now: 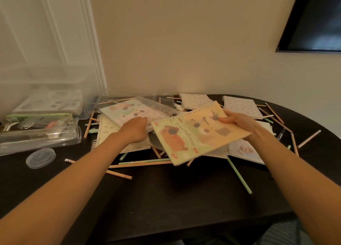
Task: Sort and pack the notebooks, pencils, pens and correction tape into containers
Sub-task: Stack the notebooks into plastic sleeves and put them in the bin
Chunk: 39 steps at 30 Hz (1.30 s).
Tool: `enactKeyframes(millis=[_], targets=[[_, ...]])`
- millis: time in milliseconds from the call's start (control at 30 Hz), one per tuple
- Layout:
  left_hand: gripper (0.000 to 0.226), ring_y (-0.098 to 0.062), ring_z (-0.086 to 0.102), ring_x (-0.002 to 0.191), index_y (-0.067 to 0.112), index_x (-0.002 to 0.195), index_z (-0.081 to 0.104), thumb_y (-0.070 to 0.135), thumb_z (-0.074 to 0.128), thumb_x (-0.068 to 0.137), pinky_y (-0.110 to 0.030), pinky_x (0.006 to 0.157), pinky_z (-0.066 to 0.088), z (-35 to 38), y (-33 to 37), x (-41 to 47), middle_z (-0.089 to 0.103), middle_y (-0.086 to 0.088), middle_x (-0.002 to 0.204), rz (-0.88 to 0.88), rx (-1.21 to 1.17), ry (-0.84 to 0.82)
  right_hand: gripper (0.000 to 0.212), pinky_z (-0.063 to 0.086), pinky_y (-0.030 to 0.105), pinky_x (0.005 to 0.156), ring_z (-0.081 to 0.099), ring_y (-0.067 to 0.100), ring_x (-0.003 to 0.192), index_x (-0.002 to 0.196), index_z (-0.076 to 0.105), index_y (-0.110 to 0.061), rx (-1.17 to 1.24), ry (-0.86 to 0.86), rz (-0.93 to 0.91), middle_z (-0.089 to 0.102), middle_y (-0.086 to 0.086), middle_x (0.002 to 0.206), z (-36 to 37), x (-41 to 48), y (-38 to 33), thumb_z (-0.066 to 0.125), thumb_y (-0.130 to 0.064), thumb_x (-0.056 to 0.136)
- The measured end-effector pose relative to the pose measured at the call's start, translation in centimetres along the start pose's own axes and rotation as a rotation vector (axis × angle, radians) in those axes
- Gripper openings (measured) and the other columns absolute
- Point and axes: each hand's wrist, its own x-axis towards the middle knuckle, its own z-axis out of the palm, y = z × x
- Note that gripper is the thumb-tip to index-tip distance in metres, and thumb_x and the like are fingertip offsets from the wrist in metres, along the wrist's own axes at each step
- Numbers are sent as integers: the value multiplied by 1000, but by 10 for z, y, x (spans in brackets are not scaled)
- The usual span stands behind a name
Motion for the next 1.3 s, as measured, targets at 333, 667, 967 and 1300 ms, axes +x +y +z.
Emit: enactKeyframes(millis=[333,667,967,1300], targets=[[23,-37,46,119,-4,109,51,-2,35,92,-38,81,39,-27,15,-17,46,-22,129,-122,-1,95,53,56,29,61,62,19,79,141,40,-14,186,323,-55,56,11,129,39,6,-5,43,7,92],[27,-34,49,110,-3,118,47,-4,38,92,-31,79,38,-31,31,-33,48,-20,120,-121,105,62,42,49,28,51,59,20,73,123,55,-12,277,672,-144,60,11,120,85,-2,16,44,10,89],[22,-34,52,106,-3,110,52,2,40,94,-33,78,39,-27,29,-36,53,-19,117,-70,31,114,40,49,46,91,55,33,110,130,39,-1,364,276,-75,55,18,122,168,13,29,33,11,92],[24,-37,53,101,5,106,48,14,26,100,-39,72,38,-16,29,-6,58,-19,104,-17,-248,296,41,54,43,73,61,36,101,135,38,-6,337,155,57,56,21,121,160,30,41,31,7,96]])
